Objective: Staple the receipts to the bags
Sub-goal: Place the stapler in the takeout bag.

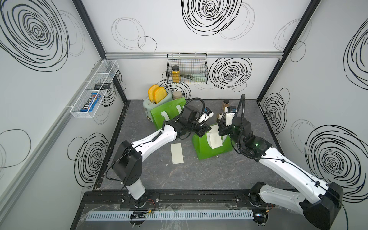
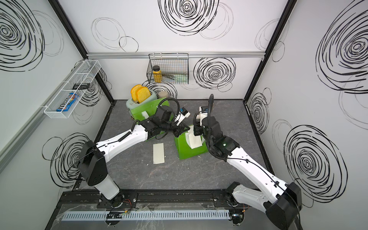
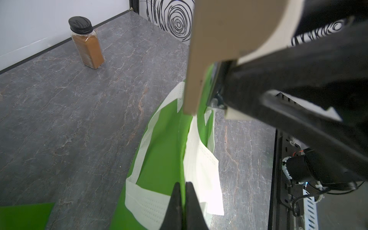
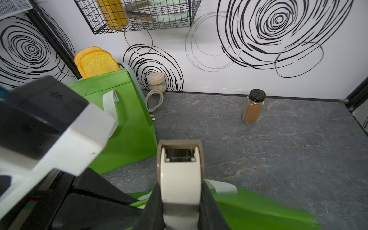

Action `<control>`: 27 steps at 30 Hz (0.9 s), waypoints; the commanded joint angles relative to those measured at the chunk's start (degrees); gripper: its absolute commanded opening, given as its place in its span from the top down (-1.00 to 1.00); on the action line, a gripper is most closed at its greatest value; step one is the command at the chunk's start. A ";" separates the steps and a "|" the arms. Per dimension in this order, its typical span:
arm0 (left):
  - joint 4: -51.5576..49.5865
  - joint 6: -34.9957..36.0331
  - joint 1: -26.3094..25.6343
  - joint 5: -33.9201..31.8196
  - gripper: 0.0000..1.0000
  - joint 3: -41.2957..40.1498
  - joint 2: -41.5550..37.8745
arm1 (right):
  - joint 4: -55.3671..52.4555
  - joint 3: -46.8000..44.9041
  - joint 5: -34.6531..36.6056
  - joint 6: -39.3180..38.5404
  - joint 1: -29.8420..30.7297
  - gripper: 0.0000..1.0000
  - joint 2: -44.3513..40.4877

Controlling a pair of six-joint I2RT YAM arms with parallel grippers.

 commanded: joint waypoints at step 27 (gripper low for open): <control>-0.02 -2.69 0.99 0.40 1.00 1.48 0.19 | 1.33 -3.11 3.54 2.90 4.92 0.69 0.32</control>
